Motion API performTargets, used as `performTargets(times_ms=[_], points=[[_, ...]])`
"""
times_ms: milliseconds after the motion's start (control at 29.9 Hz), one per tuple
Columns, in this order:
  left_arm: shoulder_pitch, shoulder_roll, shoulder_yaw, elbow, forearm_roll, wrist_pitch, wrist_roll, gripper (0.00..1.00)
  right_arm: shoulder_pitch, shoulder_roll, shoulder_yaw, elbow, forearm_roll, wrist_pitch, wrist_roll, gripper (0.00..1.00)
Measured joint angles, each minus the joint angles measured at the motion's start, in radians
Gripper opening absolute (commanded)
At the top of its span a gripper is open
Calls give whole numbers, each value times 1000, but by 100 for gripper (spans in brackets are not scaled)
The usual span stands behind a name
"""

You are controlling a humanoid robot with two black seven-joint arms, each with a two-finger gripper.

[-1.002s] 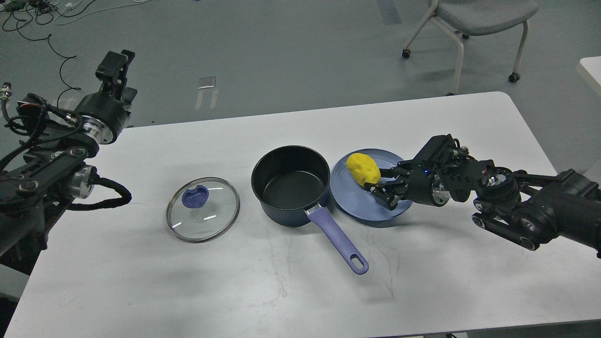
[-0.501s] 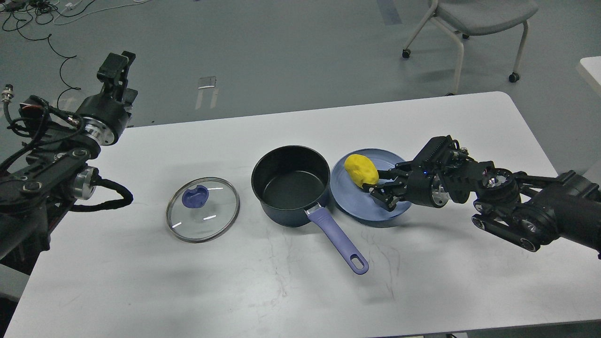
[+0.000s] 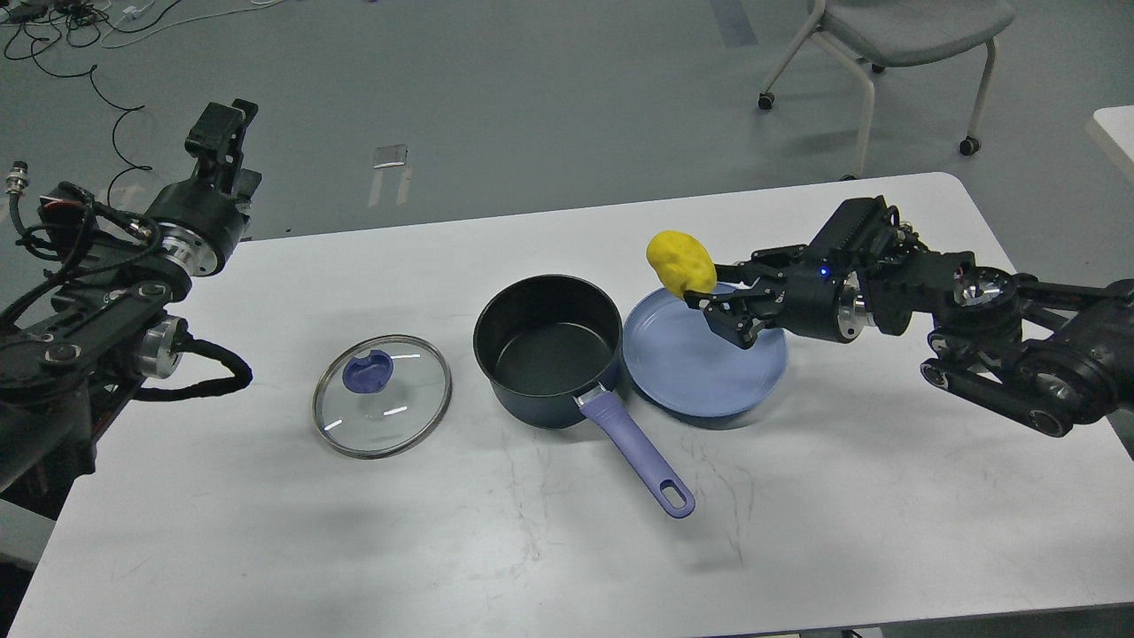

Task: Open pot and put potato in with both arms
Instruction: 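Lift the potato off the plate with the right gripper, then carry the potato over the saucepan with the right gripper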

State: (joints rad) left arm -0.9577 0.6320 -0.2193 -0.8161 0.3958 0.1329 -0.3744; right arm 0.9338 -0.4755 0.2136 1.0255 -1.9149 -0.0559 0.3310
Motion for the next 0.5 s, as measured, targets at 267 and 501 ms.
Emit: performTargets(times_ms=[267,501], points=[[-4,2,0,0,0,0,0,98,100,82,-24,-1,83,11,0,43],[-4,15,0,0,0,-1,0,98,109,203,-92,-12,85,42,0,43]])
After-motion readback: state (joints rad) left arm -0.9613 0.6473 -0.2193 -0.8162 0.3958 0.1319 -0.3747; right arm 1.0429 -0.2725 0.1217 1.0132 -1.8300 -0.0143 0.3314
